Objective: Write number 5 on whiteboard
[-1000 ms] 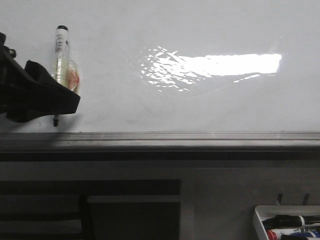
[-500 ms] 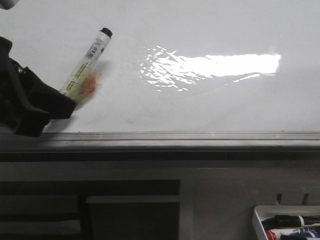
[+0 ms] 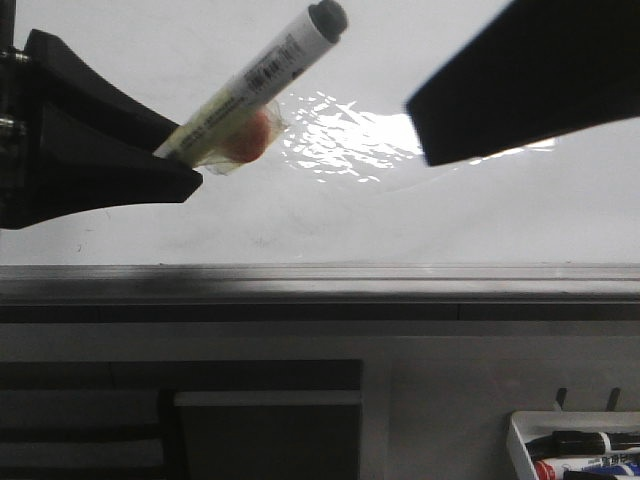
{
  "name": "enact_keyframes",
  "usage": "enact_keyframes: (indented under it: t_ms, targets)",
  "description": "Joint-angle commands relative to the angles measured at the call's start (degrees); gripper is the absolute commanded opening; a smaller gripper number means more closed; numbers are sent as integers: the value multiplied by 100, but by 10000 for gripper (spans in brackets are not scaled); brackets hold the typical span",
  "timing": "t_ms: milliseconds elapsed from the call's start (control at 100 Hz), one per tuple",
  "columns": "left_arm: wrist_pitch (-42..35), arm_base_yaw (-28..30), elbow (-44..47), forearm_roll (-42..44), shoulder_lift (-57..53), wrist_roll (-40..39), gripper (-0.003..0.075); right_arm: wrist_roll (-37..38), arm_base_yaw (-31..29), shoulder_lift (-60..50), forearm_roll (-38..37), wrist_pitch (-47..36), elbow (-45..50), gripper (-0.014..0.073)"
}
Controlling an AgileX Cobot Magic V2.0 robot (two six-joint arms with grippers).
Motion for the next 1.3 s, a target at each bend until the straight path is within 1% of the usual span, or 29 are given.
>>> enact_keyframes:
  t_ms: [0,150,340,520,570,610,640,680,690,710,720,730,740,820,870,920,970,1010,1020,1040,1090,1160,1210,1290]
  targets:
    - [-402,-1,-141,-1,-110,-16,-20,-92,167,335,21,-674,-376,349]
    - [-402,-1,-141,-1,-110,-16,-20,-92,343,917,21,-1045,-701,346]
    - [-402,-1,-141,-1,-110,-16,-20,-92,365,1414,21,-1108,-1184,346]
    - [-402,-1,-141,-1,-110,-16,-20,-92,365,1712,21,-944,-1452,336]
    - [-402,-1,-141,-1,-110,-16,-20,-92,365,1709,21,-944,-1452,297]
    - [-402,-1,-141,-1,-110,-16,-20,-92,365,1709,21,-905,-1452,234]
    - [-402,-1,-141,-1,-110,-16,-20,-92,365,1709,21,-868,-1452,178]
    - [-402,-1,-141,-1,-110,-16,-20,-81,354,1709,21,-822,-1452,74]
    - [-402,-1,-141,-1,-110,-16,-20,-81,354,1709,21,-799,-1452,36]
    - [-417,-1,-141,-1,-110,-16,-20,-68,354,1709,21,-793,-1452,-1]
    - [-416,-1,-141,-1,-110,-16,-20,-68,354,1709,21,-781,-1452,-39]
    - [-416,-1,-141,-1,-110,-16,-20,-68,354,1709,21,-781,-1452,-57]
    - [-416,-1,-141,-1,-110,-16,-20,-38,354,1709,34,-781,-1452,-67]
    - [-398,-1,-141,-53,-110,-54,-20,-23,354,1709,34,-781,-1452,-55]
    - [-398,-1,-141,-240,-110,-95,-12,-23,354,1709,34,-781,-1452,-55]
    - [-445,-1,-141,-344,-110,-111,33,-23,354,1709,34,-792,-1452,-55]
    - [-450,-1,-141,-422,-110,-111,115,-23,354,1709,34,-804,-1452,-55]
    - [-450,-1,-141,-522,-110,-111,208,-23,354,1709,34,-793,-1452,-55]
    - [-450,-1,-141,-541,-110,-111,242,-23,354,1709,34,-783,-1452,-55]
    - [-450,-1,-141,-607,-110,-111,277,-23,354,1709,23,-766,-1452,-55]
    - [-450,-1,-141,-867,-110,-138,406,-33,354,1709,-52,-776,-1438,-55]
    - [-450,-1,-141,-1312,-121,-290,522,-33,354,1717,-254,-747,-1429,-55]
    - [-363,-1,-141,-1471,-132,-351,559,-33,354,1717,-283,-733,-1429,-55]
    - [-67,-1,-141,-1635,-255,-403,552,15,291,1717,-155,-688,-1462,-55]
